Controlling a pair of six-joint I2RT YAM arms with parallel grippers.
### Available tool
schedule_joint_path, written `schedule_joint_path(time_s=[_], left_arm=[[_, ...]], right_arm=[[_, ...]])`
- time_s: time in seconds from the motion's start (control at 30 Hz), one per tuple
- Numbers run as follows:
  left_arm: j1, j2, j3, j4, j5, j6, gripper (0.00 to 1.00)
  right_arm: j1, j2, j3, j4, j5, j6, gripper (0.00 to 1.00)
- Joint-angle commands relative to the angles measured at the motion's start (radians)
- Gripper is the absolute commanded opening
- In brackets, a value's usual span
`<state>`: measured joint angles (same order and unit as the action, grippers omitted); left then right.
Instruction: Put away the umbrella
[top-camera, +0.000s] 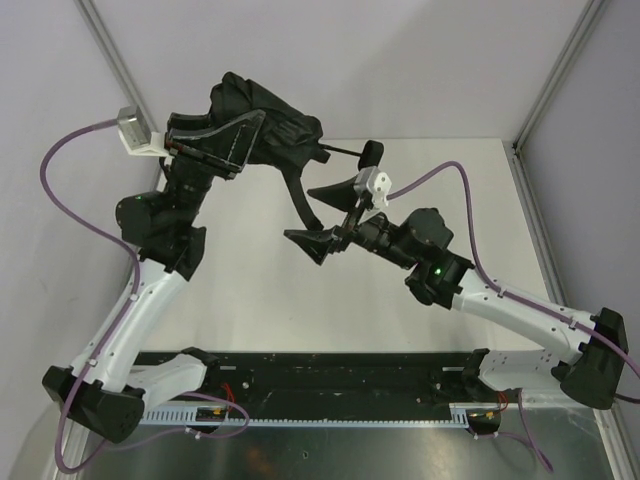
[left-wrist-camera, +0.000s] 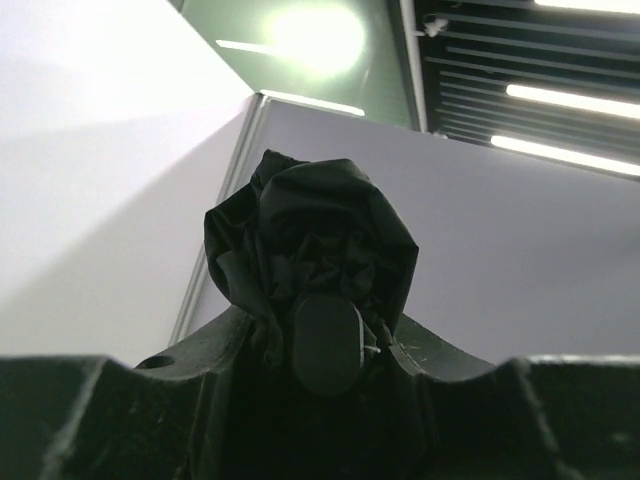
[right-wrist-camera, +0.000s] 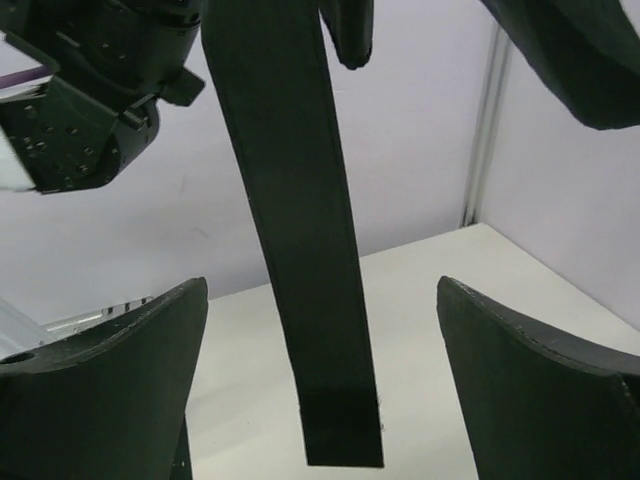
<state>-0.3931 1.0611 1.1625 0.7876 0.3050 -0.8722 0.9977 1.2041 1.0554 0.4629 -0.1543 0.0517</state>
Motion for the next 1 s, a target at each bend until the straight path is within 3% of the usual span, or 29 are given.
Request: schedule_joint_path(time_s=[0.0,0.1,0.2,0.23,0.3,0.37,0.43,0.63,0.8,0.87,0.97], left_arm=[[0.002,0.008,0.076,0.168,0.097,0.003,0.00],[0.002,0.018,0.087,0.194,0.127,-0.007,0.00],[0.002,0.028,0.088,0.202,0.121,-0.020,0.00],[0.001,0.030,0.086,0.203,0.112,-0.021,0.00],[0.002,0.034,0.085,0.196,0.088,-0.002,0.00],[0.002,0.035,0.085,0.182,0.061,0.029,0.00],[0.001,0.039,0.089,0.166,0.047,0.078,0.00],[0.002,0.034,0.079,0.077,-0.027,0.223,0.00],[0.001,0.023,0.020,0.035,-0.059,0.294,0.00],[0.001,0.023,0.002,0.026,-0.063,0.316,0.00],[0.001,0.020,-0.020,0.008,-0.075,0.344,0.00]], right_arm=[[-0.038,-0.020,0.041,0.081,-0.255,0.012,0.99],[-0.064,-0.020,0.043,0.084,-0.344,0.045,0.98],[-0.081,-0.010,0.050,0.103,-0.391,0.105,0.85],[-0.078,-0.011,0.050,0.103,-0.389,0.120,0.77],[-0.066,-0.015,0.052,0.097,-0.359,0.150,0.52],[-0.034,-0.025,0.062,0.058,-0.284,0.183,0.21],[0.017,-0.036,0.075,0.009,-0.192,0.234,0.05],[0.175,-0.052,0.128,-0.117,0.066,0.358,0.00],[0.209,-0.087,0.222,-0.257,0.204,0.415,0.00],[0.191,-0.079,0.239,-0.261,0.160,0.512,0.00],[0.118,-0.048,0.241,-0.149,-0.052,0.727,0.00]])
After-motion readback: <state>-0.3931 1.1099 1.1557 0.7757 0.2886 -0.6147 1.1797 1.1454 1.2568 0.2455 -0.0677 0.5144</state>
